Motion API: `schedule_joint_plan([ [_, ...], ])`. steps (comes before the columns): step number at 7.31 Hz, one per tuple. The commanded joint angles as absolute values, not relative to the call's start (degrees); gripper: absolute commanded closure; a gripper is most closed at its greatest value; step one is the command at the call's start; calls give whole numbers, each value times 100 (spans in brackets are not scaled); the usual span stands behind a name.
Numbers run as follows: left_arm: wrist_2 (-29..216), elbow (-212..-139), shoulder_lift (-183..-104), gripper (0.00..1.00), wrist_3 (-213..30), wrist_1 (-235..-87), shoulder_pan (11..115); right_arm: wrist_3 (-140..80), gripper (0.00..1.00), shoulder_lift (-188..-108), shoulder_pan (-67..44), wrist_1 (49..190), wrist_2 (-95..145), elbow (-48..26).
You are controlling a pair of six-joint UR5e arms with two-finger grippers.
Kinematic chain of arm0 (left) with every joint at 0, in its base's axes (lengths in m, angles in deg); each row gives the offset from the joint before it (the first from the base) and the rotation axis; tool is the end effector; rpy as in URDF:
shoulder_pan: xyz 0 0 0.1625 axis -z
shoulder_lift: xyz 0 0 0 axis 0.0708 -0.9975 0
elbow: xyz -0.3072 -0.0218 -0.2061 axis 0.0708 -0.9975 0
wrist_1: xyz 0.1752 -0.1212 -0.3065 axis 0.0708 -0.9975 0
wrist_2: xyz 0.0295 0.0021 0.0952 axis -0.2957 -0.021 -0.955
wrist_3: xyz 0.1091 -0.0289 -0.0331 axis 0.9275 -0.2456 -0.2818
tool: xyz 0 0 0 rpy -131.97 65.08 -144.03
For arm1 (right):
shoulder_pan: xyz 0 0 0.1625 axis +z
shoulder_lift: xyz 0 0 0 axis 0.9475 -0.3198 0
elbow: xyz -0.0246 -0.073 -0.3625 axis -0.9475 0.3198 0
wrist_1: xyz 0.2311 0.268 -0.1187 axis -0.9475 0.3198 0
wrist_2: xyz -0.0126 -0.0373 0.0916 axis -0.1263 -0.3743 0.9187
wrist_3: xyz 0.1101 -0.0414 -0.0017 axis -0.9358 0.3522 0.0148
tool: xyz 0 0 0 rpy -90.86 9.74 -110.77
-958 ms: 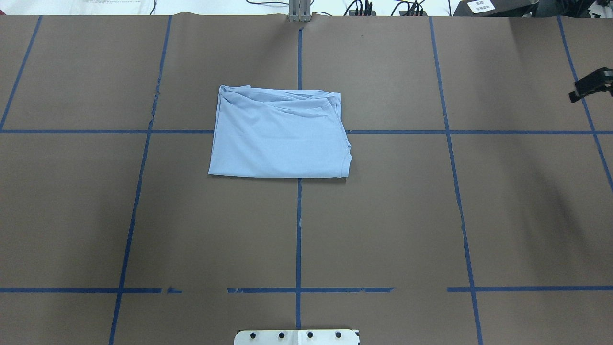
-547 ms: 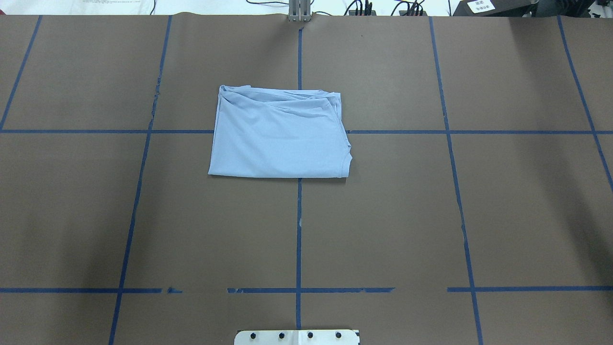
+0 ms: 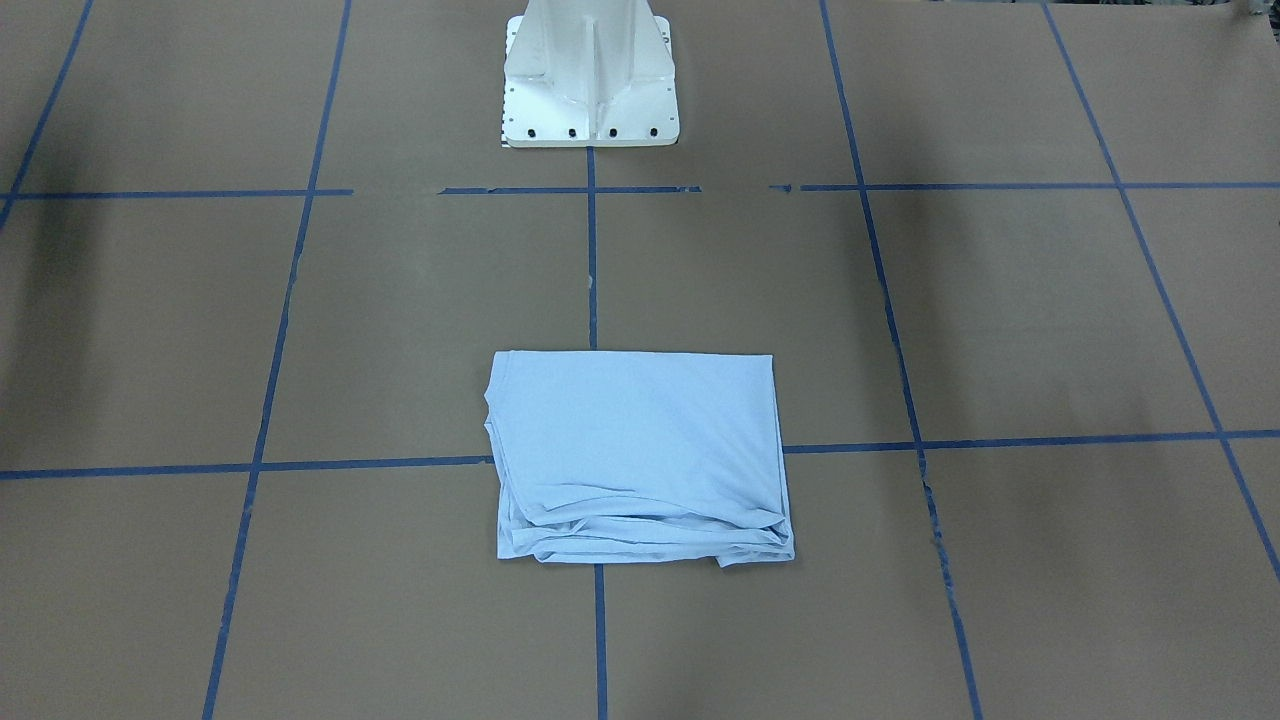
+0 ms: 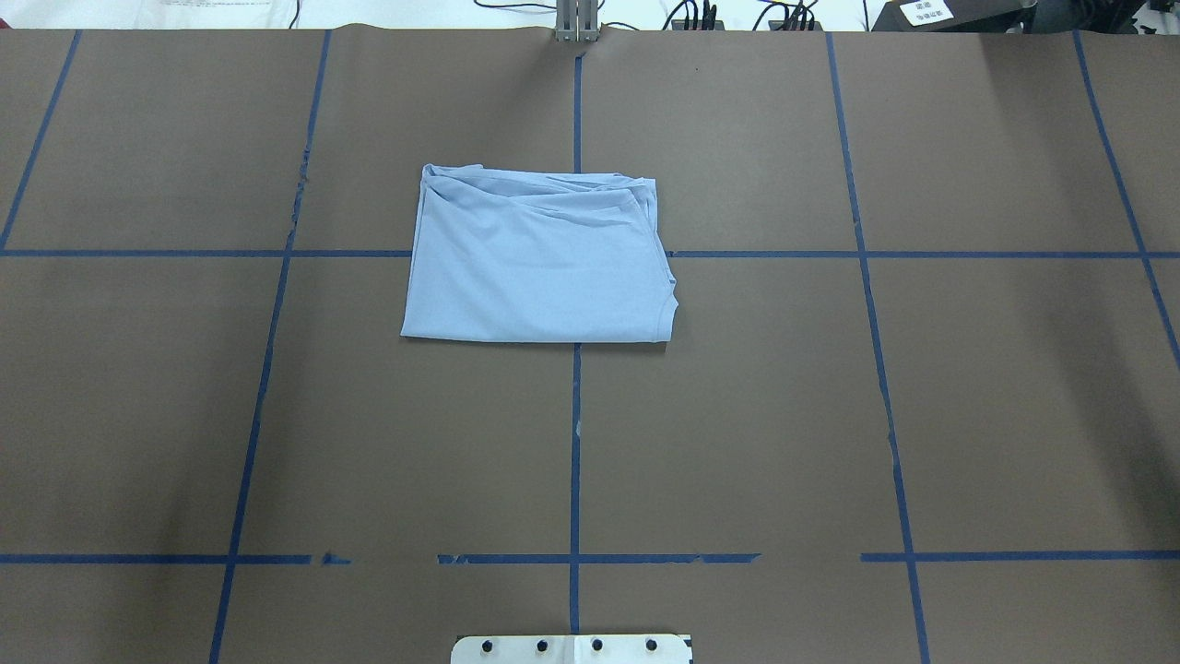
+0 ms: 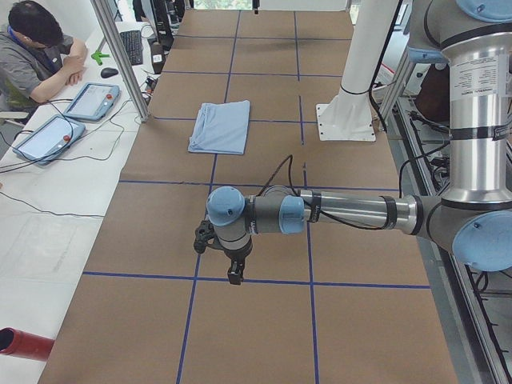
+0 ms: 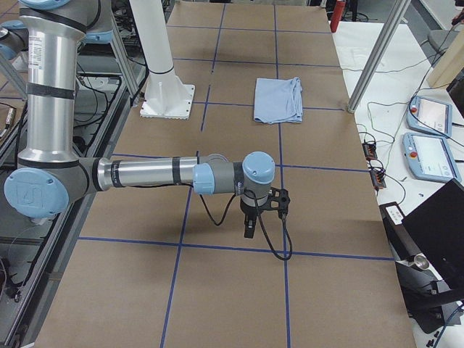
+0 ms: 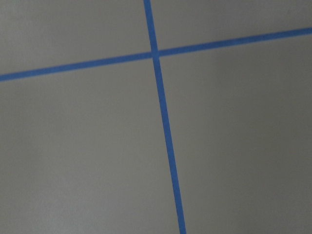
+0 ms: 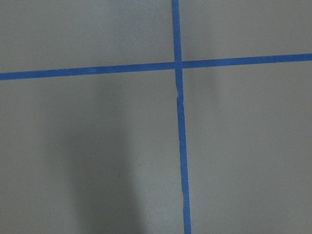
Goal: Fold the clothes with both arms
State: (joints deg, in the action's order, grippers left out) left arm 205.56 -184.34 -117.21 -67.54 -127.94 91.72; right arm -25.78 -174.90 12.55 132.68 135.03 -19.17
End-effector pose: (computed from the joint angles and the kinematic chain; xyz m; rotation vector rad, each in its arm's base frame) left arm -0.0357 -0.4022 0.6025 -0.0106 0.7645 0.1650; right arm 0.0093 -0.4131 0.5813 -0.0396 -0.7514 0.0708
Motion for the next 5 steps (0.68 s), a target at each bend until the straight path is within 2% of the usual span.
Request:
schedule_joint_plan([
  [1,20216,-18478,-11703,0,-6704,-12761,9195,-2573,0,-17547,1303,13317,13512,-2029],
  [3,20442,-18496,-11737,0,-6713,-12787,9378,-2573,0,-17538,1364,14287,13486,-2702],
  [5,20506,-18574,-11799,0,-6757,-12770,9388,-2573,0,-17608,1434,14434,13381,-2821],
])
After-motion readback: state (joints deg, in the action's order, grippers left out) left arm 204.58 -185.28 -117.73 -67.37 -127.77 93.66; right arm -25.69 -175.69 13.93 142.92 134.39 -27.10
